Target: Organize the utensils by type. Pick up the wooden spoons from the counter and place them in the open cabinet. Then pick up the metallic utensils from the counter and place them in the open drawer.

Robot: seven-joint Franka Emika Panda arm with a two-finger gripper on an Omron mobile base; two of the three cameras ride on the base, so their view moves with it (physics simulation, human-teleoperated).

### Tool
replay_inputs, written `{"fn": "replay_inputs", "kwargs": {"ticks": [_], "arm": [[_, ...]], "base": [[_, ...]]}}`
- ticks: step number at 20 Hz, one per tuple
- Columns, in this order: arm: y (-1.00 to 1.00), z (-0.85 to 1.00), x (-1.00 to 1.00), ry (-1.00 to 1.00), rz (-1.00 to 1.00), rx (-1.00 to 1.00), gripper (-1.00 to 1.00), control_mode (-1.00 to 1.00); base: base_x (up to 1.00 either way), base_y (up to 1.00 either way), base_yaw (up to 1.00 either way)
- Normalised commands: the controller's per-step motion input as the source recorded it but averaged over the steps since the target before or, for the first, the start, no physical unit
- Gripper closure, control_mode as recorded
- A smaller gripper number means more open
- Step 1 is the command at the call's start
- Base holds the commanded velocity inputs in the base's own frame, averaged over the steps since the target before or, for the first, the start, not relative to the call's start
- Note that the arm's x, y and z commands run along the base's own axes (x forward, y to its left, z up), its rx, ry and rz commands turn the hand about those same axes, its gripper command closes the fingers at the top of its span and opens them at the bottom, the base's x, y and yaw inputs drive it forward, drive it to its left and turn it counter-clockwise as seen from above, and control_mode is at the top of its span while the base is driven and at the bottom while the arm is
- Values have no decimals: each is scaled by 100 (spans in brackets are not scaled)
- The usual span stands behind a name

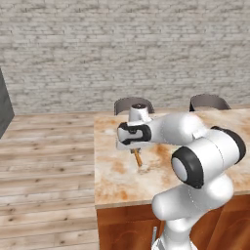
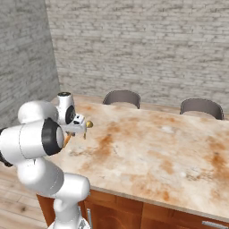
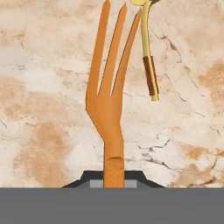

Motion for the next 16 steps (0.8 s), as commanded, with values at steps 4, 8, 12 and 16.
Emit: {"fn": "replay_inputs", "kwargs": {"ticks": [4, 8, 12, 16], "arm": [[0, 93, -17, 0, 19, 0, 100, -100], [0, 80, -19, 0, 22, 0, 100, -100], [-12, 64, -21, -2, 39, 0, 100, -100], [-8, 55, -28, -8, 36, 0, 100, -100]], "base": [[0, 0, 0], [0, 0, 0], [0, 0, 0], [0, 0, 0]]}}
